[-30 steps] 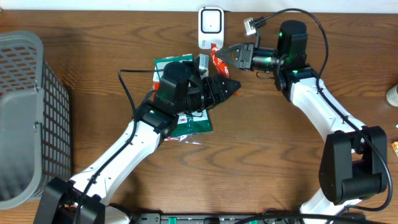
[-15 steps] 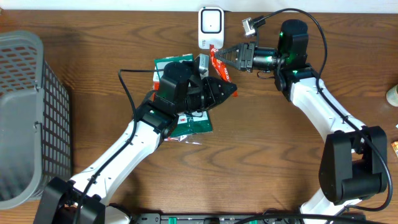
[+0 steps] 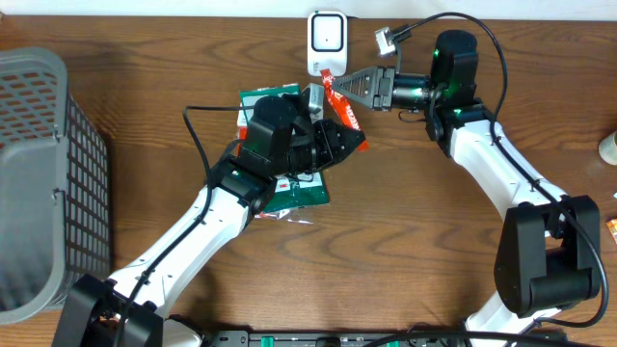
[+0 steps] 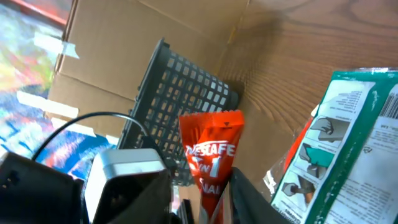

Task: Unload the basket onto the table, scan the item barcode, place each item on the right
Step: 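Open the right gripper and retract it rightward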

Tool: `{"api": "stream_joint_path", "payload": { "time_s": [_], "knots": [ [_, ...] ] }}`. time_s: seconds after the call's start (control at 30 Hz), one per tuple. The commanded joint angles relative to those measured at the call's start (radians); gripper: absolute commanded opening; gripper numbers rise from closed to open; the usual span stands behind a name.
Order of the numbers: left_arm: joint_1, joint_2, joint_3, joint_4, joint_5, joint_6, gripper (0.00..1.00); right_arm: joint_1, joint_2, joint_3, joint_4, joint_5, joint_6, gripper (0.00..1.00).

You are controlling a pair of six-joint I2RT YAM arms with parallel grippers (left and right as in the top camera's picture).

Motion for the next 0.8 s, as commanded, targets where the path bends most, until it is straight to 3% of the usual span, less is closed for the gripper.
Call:
{"api": "stream_joint_path", "payload": {
  "time_s": [0.0,0.27,0.43,0.67,0.77],
  "knots": [
    [-0.002,0.01,0.008,-0.035,-0.017,0.092,0.07,-0.012,0.005,0.01,0.002,-0.003,-0.096,0.41],
    [0.0,0.01,0.008,-0.157,-0.033,0.298,0.07,-0.095,0.005,0.01,-0.043,0.085,-0.187,0.54],
    [0.016,0.009,0.014,-0.23,-0.127,0.426,0.07,-0.171,0.005,0.01,-0.286,0.325,-0.351,0.56],
    [0.039,0.009,0.096,-0.387,-0.392,0.645,0.07,-0.217,0.005,0.01,-0.628,0.705,-0.602,0.58],
    [0.037,0.009,0.158,-0.409,-0.356,0.674,0.07,-0.216,0.005,0.01,-0.684,0.835,-0.652,0.59]
  ]
}}
